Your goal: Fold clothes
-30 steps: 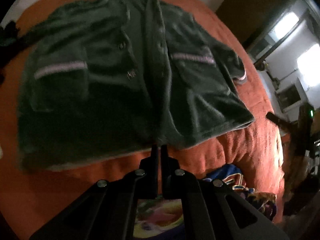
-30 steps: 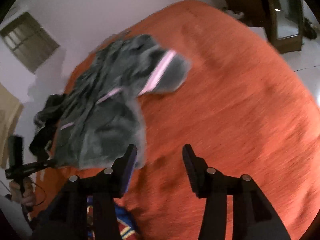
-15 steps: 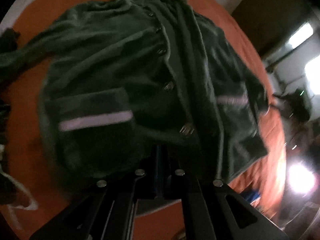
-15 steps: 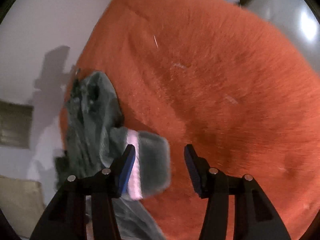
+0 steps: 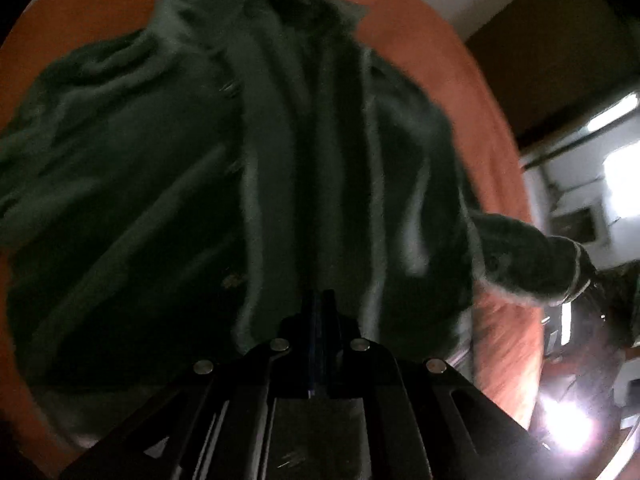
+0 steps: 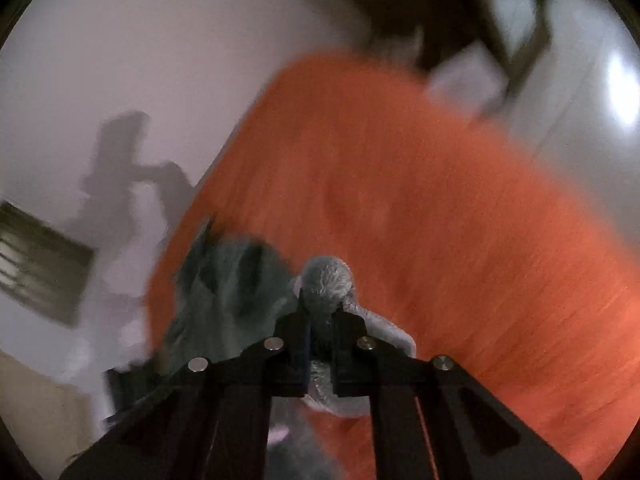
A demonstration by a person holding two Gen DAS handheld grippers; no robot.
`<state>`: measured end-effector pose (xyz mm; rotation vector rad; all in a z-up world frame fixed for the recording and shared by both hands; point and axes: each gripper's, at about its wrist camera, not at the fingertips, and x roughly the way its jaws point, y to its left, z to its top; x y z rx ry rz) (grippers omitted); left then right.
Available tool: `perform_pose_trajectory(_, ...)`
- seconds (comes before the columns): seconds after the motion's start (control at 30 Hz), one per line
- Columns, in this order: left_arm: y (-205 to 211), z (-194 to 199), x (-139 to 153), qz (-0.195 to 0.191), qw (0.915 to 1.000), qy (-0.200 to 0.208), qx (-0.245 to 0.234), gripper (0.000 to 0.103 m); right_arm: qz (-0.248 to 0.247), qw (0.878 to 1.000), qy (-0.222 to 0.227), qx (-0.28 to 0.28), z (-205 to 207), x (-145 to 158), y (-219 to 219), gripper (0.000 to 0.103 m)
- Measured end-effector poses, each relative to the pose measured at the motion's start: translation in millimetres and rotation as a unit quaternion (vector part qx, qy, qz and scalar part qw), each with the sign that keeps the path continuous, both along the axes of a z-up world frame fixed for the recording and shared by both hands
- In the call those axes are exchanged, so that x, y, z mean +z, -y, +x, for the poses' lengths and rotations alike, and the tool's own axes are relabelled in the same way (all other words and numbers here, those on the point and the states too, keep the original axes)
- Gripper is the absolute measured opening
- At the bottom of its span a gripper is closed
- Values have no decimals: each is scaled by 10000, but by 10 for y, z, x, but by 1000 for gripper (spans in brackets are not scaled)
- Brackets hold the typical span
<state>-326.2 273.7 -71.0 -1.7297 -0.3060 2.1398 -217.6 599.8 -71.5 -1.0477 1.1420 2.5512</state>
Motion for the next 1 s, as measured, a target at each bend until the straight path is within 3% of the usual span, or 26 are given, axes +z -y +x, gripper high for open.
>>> perform_pose_trajectory(0.1, -184, -118, 18, 77, 9997, -83, -197, 5, 1338, 9898, -82, -491, 23, 543, -395, 6)
perform_pose_trajectory(0.2, -333, -252, -32, -155, 9989, -191, -393, 14, 1953, 9776, 187, -769, -117, 620, -778, 6)
perform_pose_trajectory(0.33, -473, -475, -191, -292, 9982, -126, -500, 37, 2003, 9748, 641, -746, -428, 246, -1126, 6)
perform_pose_trajectory(0.4, -549, -600, -265, -349, 9978, -126, -551, 41, 1779, 9785, 843, -618, -686, -6, -1190, 8)
perform_pose_trajectory(0.47, -624, -676, -296, -315, 9976, -167, -593, 42, 1521, 9815, 1050, -495, -954, -251, -1206, 17)
perform_pose_trajectory(0.6, -760, -774, -299, -256, 9968, -423, -627, 47, 1689, 9721, 1341, -924, -1016, -328, -1073, 21)
perform_pose_trajectory(0.63, -793, -786, -304, -284, 9963, -495, -643, 51, 1762, 9696, 1327, -1060, -974, -297, -1004, 29)
perform_pose_trajectory(0.7, -865, -821, -335, -369, 9949, -608, -713, 56, 1711, 9734, 1081, -1070, -824, -255, -799, 32)
perform_pose_trajectory(0.8, -984, -862, -421, -819, 9900, -848, -772, 55, 1331, 9872, 809, -357, -717, -322, -291, 32)
perform_pose_trajectory(0.87, -1022, -886, -488, -1076, 9867, -976, -724, 29, 1383, 9856, 960, 178, -712, -440, 136, 32)
perform_pose_trajectory(0.9, -1022, -897, -521, -1187, 9856, -996, -676, 6, 1397, 9835, 1066, 435, -729, -522, 333, 32)
perform_pose_trajectory(1.0, -851, -902, -524, -1277, 9855, -1085, -283, 5, 1094, 9789, 1252, 1187, -815, -813, 810, 32)
